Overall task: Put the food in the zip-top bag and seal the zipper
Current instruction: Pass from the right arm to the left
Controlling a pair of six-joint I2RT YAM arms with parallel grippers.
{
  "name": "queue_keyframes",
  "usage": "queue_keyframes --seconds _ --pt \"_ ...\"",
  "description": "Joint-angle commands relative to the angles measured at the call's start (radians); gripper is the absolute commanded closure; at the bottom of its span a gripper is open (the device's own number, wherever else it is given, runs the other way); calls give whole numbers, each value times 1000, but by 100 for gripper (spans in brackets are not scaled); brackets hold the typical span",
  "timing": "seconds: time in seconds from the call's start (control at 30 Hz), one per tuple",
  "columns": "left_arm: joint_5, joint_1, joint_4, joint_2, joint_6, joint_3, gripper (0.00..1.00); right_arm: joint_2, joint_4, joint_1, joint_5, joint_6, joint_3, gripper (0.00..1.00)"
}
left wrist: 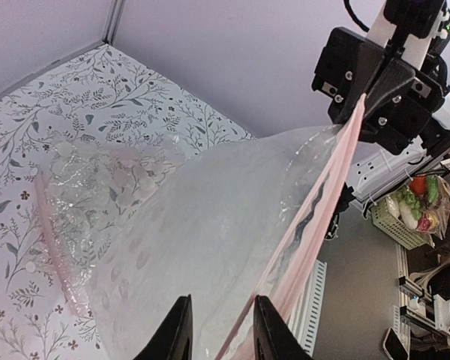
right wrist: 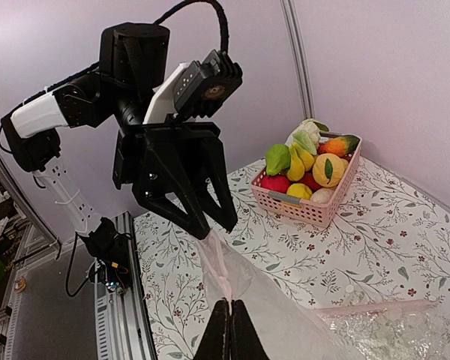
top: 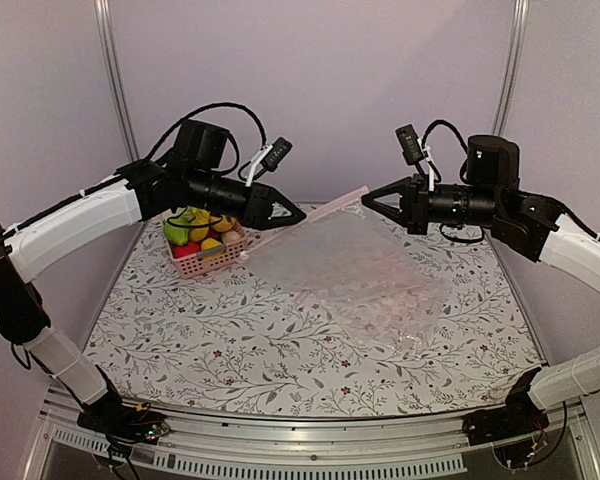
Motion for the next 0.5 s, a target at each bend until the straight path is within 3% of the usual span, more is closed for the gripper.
queue_keyframes --seconds 0.0,0.17,0.47 --pt "47 -13 -23 14 36 -2 72 4 -13 7 5 -8 25 100" --pt "51 -25 -42 28 45 8 75 3 -13 8 6 -8 25 100" --pt "59 -32 -44 21 60 9 97 3 -13 7 18 -10 21 100"
